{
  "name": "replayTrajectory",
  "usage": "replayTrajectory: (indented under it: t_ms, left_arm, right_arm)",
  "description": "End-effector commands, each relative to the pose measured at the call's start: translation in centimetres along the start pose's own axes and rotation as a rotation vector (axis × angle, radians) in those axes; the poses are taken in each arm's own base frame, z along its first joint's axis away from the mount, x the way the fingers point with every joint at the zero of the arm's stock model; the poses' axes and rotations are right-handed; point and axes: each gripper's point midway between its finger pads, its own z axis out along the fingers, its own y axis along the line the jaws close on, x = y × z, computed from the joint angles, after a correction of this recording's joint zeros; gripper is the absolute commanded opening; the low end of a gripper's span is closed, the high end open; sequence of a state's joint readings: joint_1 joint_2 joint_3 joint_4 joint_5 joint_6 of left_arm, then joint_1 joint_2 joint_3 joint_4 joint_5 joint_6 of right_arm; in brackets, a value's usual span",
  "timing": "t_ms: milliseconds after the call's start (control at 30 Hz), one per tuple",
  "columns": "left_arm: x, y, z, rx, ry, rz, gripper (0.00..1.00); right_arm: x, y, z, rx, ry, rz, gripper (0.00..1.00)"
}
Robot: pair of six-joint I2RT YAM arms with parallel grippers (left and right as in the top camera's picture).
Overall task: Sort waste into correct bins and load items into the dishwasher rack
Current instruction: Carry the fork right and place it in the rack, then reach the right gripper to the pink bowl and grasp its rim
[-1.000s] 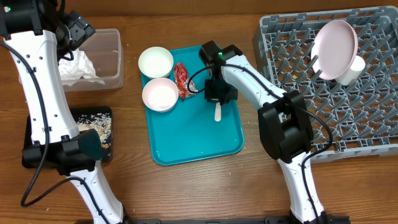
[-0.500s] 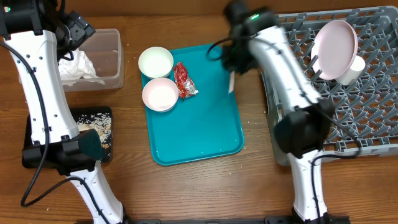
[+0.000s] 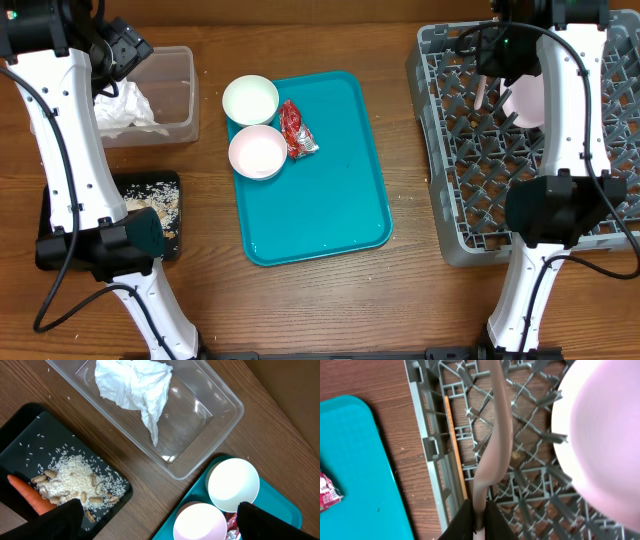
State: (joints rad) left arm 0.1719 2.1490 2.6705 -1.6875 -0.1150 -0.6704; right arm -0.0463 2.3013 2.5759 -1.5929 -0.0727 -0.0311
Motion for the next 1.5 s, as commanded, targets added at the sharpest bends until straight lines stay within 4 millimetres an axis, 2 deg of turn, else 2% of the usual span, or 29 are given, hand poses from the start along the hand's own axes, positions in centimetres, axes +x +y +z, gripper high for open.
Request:
replayTrajectory:
  t_ms: [0, 167, 267, 333, 367, 433, 533, 633, 733, 800, 900, 967, 1067, 1100, 1167, 1300, 1467]
  left_arm:
    - [0.2, -0.1, 0.5, -0.004, 0.013, 0.023, 1.0]
    - [0.2, -0.1, 0.5, -0.004, 0.013, 0.023, 1.0]
    - [0.2, -0.1, 0.5, -0.004, 0.013, 0.023, 1.0]
    - [0.2, -0.1, 0.5, -0.004, 0.013, 0.023, 1.0]
    - [0.2, -0.1, 0.5, -0.004, 0.013, 0.023, 1.0]
    - [0.2, -0.1, 0.5, -0.004, 0.013, 0.023, 1.0]
    - [0.2, -0.1, 0.5, -0.004, 0.013, 0.023, 1.0]
    - [0.2, -0.1, 0.5, -0.004, 0.013, 0.023, 1.0]
    - [0.2, -0.1, 0.5, -0.004, 0.013, 0.023, 1.0]
    - [0.2, -0.1, 0.5, -0.004, 0.013, 0.023, 1.0]
    - [0.2, -0.1, 0.5, -0.004, 0.013, 0.023, 1.0]
    - [0.2, -0.1, 0.5, -0.004, 0.013, 0.023, 1.0]
    - [0.2, -0.1, 0.5, -0.004, 0.013, 0.023, 1.0]
    - [0.2, -0.1, 0.5, -0.004, 0.013, 0.023, 1.0]
    - [0.2, -0.1, 0.5, -0.004, 0.013, 0.023, 1.0]
    - [0.2, -0.1, 0.4, -0.004, 0.013, 0.023, 1.0]
    - [0.2, -0.1, 0.5, -0.004, 0.013, 0.023, 1.0]
  right_arm:
    - [0.2, 1.5, 0.3, -0.07, 0.003, -0.107, 0.09]
    - [0.0, 1.8, 1.5, -0.073, 0.009, -0.121, 0.12]
    - [-0.1, 1.9, 2.0, -0.074, 0.009, -0.123, 0.24]
    - [0.0, 1.9, 2.1, -0.074, 0.012, -0.119, 0.45]
    - [0.0, 2.0, 2.1, -0.077, 0.013, -0.118, 0.49]
    - [0.1, 2.1, 2.0, -0.087, 0.017, -0.115, 0.52]
    - [0.6, 3.6, 1.8, -0.175, 0.032, -0.108, 0.53]
    - [0.7, 5.8, 1.0, -0.298, 0.03, -0.107, 0.54]
    - [0.7, 8.9, -0.3, -0.468, 0.021, -0.115, 0.66]
    - [0.8, 11.2, -1.0, -0.564, 0.026, -0.112, 0.69]
    - [1.3, 13.8, -1.0, -0.58, 0.038, -0.138, 0.77]
    - [2.1, 16.0, -0.5, -0.54, 0.05, -0.192, 0.86]
    - [3.1, 17.8, 1.4, -0.348, 0.059, -0.197, 1.0]
    - [3.5, 18.6, 2.3, -0.238, 0.045, -0.191, 1.0]
    - [4.3, 20.5, 3.4, -0.158, 0.028, -0.193, 1.0]
    - [6.5, 25.1, 5.0, -0.178, 0.038, -0.196, 1.0]
    - [9.8, 28.9, 7.2, -0.21, 0.086, -0.188, 1.0]
